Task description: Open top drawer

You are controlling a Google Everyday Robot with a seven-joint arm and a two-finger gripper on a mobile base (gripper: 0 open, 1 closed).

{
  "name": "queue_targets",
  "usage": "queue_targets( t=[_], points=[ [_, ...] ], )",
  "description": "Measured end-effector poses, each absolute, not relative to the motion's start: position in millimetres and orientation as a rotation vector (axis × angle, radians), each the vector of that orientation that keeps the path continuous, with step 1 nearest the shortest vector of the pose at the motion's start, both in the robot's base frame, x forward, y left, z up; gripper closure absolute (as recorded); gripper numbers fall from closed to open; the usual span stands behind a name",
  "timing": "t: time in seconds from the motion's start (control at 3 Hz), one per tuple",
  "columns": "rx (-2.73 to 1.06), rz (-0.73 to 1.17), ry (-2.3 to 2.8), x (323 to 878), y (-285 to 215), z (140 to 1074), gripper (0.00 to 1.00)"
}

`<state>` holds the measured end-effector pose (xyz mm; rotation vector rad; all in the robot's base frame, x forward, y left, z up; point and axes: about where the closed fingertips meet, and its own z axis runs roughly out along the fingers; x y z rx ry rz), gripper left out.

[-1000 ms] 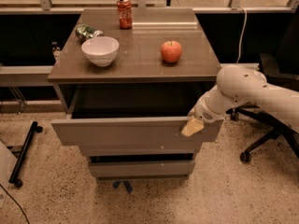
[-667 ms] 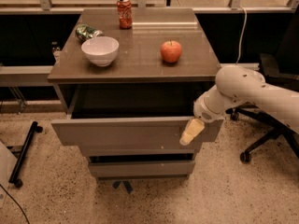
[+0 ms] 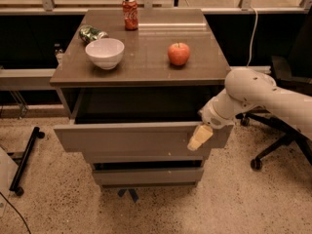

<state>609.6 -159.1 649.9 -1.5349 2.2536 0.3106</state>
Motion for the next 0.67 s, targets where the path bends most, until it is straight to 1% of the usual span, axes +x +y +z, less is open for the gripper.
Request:
queue_targets(
  t=[0.33,0.67],
  points=[
    [-1.647,0.409,2.189,593.8,-142.6,645.0,0.40],
    [-1.673,0.437,2.169,587.1,-138.9,644.0,0.63]
  ],
)
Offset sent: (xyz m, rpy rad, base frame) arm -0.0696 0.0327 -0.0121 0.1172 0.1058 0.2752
